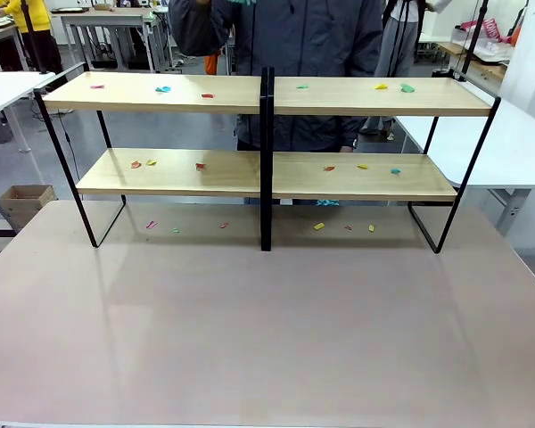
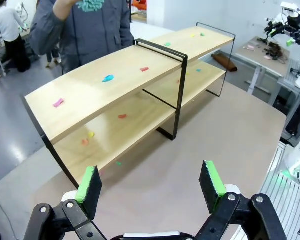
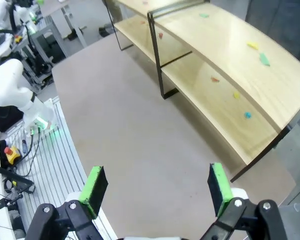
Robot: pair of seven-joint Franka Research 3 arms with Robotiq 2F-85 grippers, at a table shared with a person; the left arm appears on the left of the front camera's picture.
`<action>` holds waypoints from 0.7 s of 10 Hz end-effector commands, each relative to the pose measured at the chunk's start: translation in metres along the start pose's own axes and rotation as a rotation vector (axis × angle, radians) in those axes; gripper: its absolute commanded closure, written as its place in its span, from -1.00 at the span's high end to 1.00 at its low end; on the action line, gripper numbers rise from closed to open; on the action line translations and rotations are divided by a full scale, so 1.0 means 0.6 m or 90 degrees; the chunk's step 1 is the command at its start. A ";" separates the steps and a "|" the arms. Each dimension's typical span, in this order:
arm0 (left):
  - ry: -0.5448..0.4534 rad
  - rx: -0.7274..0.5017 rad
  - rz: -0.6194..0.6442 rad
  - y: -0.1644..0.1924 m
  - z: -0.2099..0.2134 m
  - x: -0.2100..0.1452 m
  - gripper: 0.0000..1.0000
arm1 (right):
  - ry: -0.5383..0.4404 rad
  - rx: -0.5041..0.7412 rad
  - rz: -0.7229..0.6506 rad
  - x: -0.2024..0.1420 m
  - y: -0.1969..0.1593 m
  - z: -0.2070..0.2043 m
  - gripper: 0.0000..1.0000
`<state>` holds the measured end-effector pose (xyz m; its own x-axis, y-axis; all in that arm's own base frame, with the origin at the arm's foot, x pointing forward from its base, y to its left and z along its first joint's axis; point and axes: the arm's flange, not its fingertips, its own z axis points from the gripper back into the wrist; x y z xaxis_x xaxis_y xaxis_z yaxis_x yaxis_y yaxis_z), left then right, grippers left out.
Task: Clean the shelves.
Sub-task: Pick up the Duster when the human hands it over.
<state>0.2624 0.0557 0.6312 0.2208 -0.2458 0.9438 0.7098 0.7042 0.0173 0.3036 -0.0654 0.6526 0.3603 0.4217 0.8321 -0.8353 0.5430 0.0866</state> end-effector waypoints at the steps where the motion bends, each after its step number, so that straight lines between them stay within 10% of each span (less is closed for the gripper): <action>1: 0.001 -0.006 -0.003 -0.025 -0.018 -0.025 1.00 | -0.034 0.009 0.010 0.020 0.013 0.022 1.00; 7: 0.000 -0.019 0.004 -0.022 -0.029 -0.026 1.00 | -0.080 0.030 -0.035 0.043 0.015 0.041 1.00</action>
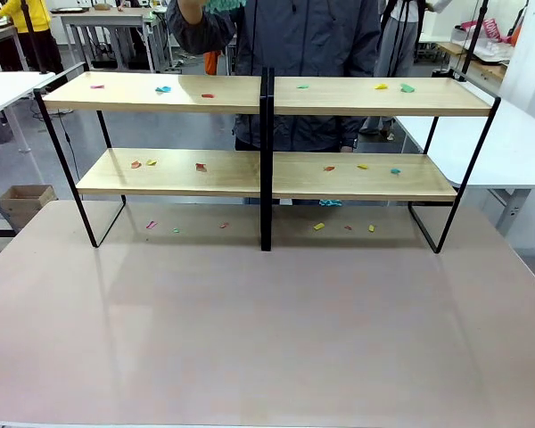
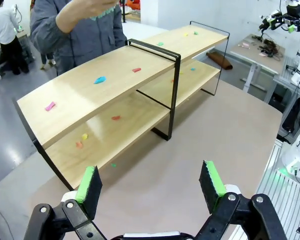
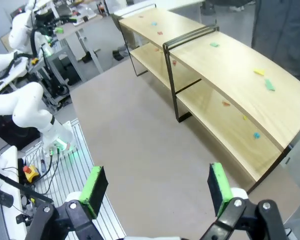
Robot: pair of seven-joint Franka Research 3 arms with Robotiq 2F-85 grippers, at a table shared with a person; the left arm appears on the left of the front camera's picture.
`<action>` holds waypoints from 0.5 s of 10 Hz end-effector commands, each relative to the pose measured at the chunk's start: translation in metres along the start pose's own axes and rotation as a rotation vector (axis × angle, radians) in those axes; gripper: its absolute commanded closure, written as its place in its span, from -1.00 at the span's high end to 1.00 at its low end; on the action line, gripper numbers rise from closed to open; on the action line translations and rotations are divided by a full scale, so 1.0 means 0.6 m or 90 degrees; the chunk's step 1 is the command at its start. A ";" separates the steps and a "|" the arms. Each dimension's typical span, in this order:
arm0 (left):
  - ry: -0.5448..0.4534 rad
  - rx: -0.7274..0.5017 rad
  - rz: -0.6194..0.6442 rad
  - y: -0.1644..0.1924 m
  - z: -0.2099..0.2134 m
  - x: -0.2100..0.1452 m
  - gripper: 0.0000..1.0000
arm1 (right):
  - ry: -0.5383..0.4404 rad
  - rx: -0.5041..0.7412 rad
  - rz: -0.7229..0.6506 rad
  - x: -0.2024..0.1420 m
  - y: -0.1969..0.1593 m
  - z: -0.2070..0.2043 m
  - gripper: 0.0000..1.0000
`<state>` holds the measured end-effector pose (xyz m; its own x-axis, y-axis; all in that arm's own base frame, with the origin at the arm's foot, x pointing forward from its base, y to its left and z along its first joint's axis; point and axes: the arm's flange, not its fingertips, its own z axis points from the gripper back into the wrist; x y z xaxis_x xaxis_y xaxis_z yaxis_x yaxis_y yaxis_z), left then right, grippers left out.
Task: Clean the shelves.
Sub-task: Pick up the Duster when the human hands it over.
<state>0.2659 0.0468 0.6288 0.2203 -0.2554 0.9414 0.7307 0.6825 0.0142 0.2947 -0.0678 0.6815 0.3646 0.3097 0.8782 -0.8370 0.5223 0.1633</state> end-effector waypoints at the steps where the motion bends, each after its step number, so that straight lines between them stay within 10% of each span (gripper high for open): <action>1: -0.005 -0.004 0.009 -0.014 -0.016 -0.028 1.00 | -0.015 -0.019 -0.006 0.012 0.003 0.008 1.00; 5: -0.002 -0.018 0.006 -0.008 -0.020 -0.032 1.00 | -0.015 -0.076 -0.057 -0.013 -0.001 0.030 1.00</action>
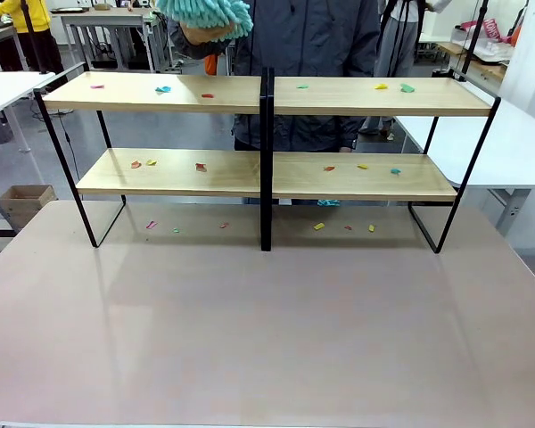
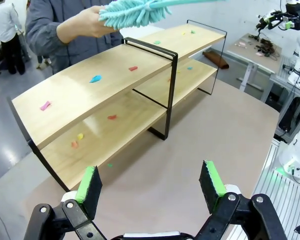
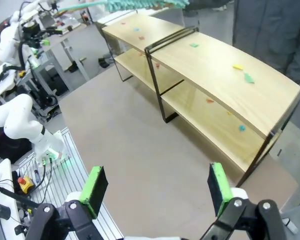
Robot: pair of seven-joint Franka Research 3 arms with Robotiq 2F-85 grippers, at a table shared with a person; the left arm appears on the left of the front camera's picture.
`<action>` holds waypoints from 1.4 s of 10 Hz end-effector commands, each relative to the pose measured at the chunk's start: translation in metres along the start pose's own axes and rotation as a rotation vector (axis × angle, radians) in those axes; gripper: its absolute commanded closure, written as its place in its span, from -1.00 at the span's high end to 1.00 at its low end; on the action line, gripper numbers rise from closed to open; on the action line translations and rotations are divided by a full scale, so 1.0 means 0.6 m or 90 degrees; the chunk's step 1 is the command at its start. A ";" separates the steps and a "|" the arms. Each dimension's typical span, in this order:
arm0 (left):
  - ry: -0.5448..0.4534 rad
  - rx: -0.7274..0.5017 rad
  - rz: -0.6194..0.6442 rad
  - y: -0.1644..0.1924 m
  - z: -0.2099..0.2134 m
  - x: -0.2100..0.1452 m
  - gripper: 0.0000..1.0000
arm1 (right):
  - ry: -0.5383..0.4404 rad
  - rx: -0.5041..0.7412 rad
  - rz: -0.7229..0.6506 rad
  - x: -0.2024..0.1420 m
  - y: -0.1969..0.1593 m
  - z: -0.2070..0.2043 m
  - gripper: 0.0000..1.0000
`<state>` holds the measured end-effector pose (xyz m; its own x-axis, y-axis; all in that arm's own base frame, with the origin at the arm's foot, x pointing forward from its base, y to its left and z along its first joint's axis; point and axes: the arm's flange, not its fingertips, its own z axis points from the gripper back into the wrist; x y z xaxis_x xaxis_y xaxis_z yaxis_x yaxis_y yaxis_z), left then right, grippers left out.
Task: Clean the shelves.
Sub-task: Pick up the Duster when the human hands it over.
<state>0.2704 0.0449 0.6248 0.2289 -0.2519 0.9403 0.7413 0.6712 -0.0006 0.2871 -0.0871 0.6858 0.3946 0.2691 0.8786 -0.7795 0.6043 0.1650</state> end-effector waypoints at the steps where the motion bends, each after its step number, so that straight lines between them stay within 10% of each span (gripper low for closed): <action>1: -0.004 -0.010 0.000 -0.009 -0.013 -0.029 1.00 | -0.011 -0.035 -0.035 -0.013 0.001 0.005 1.00; 14: 0.005 -0.022 0.011 0.010 -0.019 -0.014 1.00 | -0.015 -0.062 -0.036 -0.030 -0.017 0.036 1.00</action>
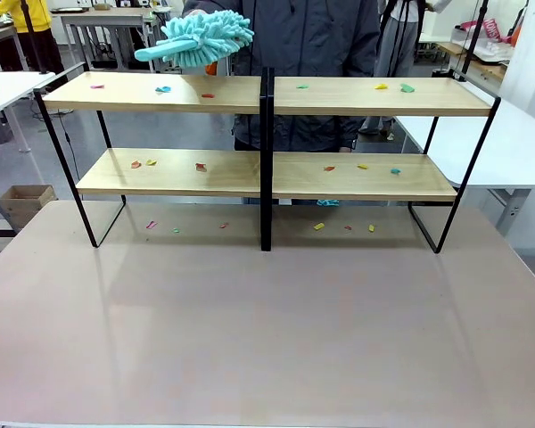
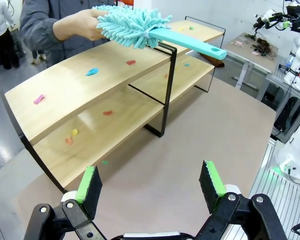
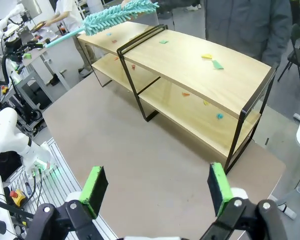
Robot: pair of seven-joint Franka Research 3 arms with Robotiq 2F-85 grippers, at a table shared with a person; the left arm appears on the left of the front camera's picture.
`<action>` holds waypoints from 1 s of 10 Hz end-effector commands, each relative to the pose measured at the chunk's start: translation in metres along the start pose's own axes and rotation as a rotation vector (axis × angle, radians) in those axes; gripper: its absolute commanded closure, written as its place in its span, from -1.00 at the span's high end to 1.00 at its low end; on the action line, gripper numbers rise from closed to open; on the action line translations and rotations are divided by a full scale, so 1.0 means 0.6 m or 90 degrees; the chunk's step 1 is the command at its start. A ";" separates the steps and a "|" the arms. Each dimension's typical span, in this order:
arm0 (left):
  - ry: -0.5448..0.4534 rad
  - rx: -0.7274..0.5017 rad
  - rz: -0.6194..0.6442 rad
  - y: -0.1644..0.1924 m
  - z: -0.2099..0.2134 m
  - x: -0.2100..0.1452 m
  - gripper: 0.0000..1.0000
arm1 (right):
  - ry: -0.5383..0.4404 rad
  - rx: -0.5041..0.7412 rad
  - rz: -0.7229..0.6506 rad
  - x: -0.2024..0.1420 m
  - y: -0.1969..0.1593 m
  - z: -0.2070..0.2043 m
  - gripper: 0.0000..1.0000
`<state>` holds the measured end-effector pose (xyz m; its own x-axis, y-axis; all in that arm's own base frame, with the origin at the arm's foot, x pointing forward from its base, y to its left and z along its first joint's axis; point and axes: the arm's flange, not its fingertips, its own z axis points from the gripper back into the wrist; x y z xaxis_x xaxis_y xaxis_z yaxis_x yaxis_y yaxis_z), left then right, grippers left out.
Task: Clean the shelves.
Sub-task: Pick up the Duster when the human hands it over.
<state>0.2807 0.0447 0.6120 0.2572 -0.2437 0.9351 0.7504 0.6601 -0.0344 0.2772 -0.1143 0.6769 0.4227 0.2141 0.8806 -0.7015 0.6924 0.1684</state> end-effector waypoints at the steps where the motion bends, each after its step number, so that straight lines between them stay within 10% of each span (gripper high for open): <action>1: -0.003 -0.006 -0.006 -0.003 0.000 0.002 1.00 | 0.001 0.004 0.000 0.002 0.000 0.001 1.00; 10: 0.000 0.000 0.000 0.000 0.000 0.000 1.00 | 0.001 0.004 0.000 0.002 0.000 0.001 1.00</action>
<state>0.2806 0.0448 0.6120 0.2574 -0.2439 0.9350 0.7501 0.6604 -0.0342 0.2772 -0.1143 0.6769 0.4228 0.2142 0.8806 -0.7016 0.6924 0.1684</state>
